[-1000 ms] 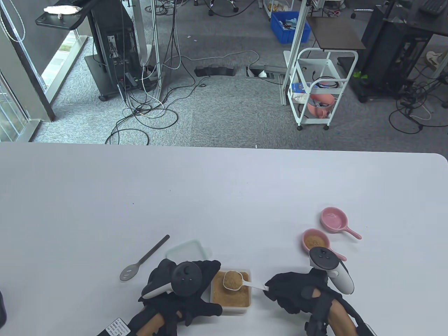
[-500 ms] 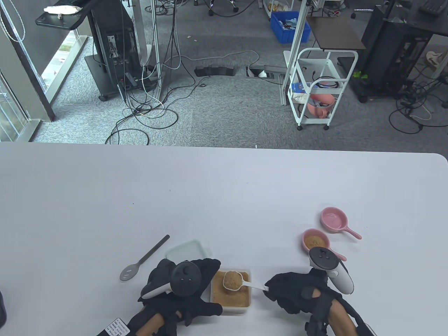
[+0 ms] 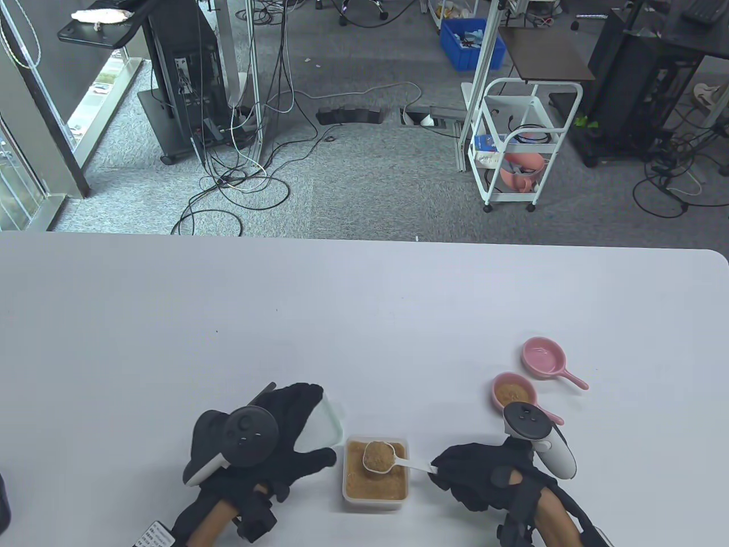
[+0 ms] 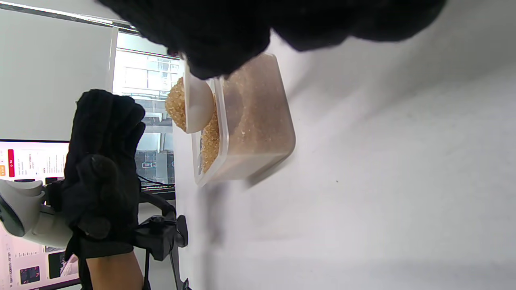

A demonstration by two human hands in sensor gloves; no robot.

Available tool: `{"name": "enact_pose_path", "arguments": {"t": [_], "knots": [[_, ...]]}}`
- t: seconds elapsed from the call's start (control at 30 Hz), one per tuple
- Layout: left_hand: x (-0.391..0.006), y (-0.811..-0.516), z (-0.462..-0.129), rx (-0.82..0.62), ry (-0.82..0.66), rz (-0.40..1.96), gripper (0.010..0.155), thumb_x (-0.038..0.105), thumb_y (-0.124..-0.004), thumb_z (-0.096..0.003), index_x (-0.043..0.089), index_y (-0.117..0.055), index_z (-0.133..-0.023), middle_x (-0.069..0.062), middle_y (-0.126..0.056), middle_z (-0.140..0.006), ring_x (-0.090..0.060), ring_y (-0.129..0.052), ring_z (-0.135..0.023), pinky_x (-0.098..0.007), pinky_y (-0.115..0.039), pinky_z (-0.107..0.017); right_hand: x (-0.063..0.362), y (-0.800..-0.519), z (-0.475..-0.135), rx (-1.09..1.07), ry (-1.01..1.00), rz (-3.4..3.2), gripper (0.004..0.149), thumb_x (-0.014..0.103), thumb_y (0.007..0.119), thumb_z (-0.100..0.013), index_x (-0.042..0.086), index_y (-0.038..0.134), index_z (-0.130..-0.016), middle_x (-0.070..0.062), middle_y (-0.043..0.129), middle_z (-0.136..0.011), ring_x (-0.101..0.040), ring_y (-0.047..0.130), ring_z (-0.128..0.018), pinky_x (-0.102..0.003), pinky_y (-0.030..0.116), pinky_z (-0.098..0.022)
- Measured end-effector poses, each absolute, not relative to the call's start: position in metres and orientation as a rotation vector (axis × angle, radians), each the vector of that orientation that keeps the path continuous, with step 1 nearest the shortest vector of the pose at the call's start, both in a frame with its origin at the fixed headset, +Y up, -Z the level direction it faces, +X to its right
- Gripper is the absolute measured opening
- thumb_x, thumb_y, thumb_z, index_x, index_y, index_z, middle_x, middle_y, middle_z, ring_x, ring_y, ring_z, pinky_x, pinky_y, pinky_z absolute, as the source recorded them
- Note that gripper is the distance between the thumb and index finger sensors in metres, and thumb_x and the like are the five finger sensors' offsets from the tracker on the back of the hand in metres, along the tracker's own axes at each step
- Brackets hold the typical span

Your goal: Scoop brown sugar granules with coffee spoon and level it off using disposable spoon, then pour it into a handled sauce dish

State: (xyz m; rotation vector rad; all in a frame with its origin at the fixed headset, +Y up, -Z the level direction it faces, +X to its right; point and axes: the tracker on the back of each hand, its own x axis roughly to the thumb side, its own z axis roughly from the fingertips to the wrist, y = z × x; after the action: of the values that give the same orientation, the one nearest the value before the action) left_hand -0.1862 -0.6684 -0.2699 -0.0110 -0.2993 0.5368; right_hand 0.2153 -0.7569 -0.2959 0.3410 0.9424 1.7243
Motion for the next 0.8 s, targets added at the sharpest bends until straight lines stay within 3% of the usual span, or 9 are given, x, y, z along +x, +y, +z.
{"name": "enact_pose_path", "arguments": {"t": [0.17, 0.37, 0.53, 0.8], "knots": [[-0.242, -0.666, -0.28, 0.036, -0.061, 0.535, 0.081, 0.071, -0.082, -0.0391, 0.035, -0.064, -0.109, 0.006, -0.064, -0.111, -0.027, -0.073, -0.104, -0.055, -0.053, -0.083, 0.215, -0.757, -0.296, 0.343, 0.944, 1.722, 0.044, 0.037, 0.074, -0.052, 0.008, 0.086, -0.083, 0.003, 0.094, -0.038, -0.021, 0.09, -0.019, -0.053, 0.076, -0.041], [-0.28, -0.684, -0.296, -0.029, 0.168, 0.288, 0.073, 0.07, -0.085, -0.0382, 0.036, -0.075, -0.102, 0.008, -0.075, -0.102, -0.024, -0.081, -0.094, -0.054, -0.059, -0.08, 0.215, -0.757, -0.296, 0.343, 0.943, 1.725, 0.044, 0.037, 0.074, -0.052, 0.008, 0.086, -0.083, 0.003, 0.094, -0.038, -0.021, 0.09, -0.019, -0.053, 0.076, -0.041], [-0.286, -0.704, -0.306, -0.117, 0.241, 0.232, 0.064, 0.069, -0.085, -0.0383, 0.037, -0.084, -0.094, 0.01, -0.082, -0.093, -0.022, -0.086, -0.087, -0.053, -0.062, -0.079, 0.216, -0.757, -0.296, 0.347, 0.941, 1.725, 0.044, 0.037, 0.074, -0.052, 0.008, 0.086, -0.083, 0.003, 0.094, -0.038, -0.021, 0.09, -0.019, -0.053, 0.076, -0.041], [-0.273, -0.721, -0.315, -0.178, 0.245, 0.131, 0.061, 0.069, -0.085, -0.0381, 0.038, -0.087, -0.09, 0.011, -0.085, -0.09, -0.022, -0.087, -0.086, -0.053, -0.062, -0.078, 0.216, -0.757, -0.296, 0.351, 0.942, 1.732, 0.044, 0.037, 0.074, -0.052, 0.008, 0.086, -0.083, 0.003, 0.094, -0.039, -0.022, 0.09, -0.019, -0.053, 0.076, -0.041]]}}
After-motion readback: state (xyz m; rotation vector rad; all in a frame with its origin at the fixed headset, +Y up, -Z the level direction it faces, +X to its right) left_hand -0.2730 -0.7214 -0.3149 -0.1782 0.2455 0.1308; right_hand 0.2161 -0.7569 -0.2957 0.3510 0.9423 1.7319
